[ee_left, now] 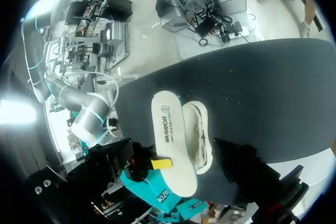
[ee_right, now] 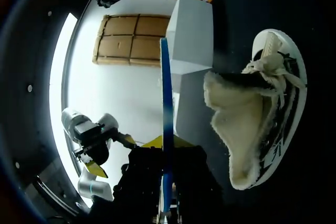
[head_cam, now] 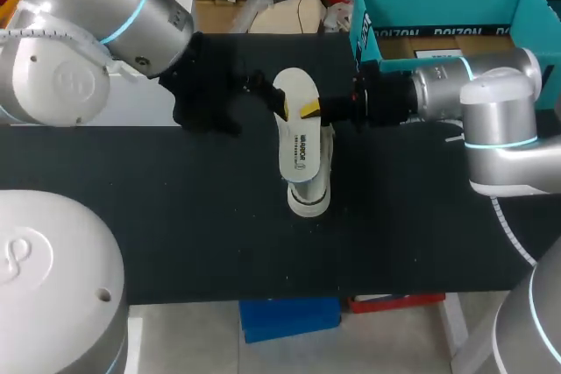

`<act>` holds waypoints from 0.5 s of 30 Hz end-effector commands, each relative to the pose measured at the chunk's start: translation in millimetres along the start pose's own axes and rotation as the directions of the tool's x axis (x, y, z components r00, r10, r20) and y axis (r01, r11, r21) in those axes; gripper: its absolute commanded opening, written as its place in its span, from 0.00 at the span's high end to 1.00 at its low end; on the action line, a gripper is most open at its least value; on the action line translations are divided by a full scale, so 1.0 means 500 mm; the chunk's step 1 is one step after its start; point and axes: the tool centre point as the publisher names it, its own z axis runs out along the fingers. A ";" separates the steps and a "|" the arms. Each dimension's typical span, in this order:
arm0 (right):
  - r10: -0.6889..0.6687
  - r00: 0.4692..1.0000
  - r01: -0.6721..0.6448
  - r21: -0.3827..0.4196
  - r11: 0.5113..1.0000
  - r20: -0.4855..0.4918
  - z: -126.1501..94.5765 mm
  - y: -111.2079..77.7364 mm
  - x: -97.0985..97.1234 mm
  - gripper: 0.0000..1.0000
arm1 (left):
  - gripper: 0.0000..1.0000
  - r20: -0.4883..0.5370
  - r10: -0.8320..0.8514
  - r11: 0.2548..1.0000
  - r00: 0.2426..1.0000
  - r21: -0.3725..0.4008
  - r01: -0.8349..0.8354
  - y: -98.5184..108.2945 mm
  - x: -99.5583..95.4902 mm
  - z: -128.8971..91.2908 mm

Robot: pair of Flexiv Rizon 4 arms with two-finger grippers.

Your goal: Take the shoe out of the shoebox, open the shoe tongue, remove and reinsert the insole, then place the shoe into the shoebox

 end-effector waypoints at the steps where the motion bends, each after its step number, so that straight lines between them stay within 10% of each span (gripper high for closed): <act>1: 0.001 1.000 -0.001 -0.001 1.000 0.002 0.001 0.000 0.000 1.00 | 0.00 -0.366 -0.018 1.000 0.931 0.008 0.023 -0.006 -0.008 0.009; 15: 0.001 1.000 -0.001 -0.001 1.000 0.002 0.001 0.000 0.000 1.00 | 0.00 -0.487 -0.060 0.996 0.871 0.024 0.082 -0.020 -0.020 0.055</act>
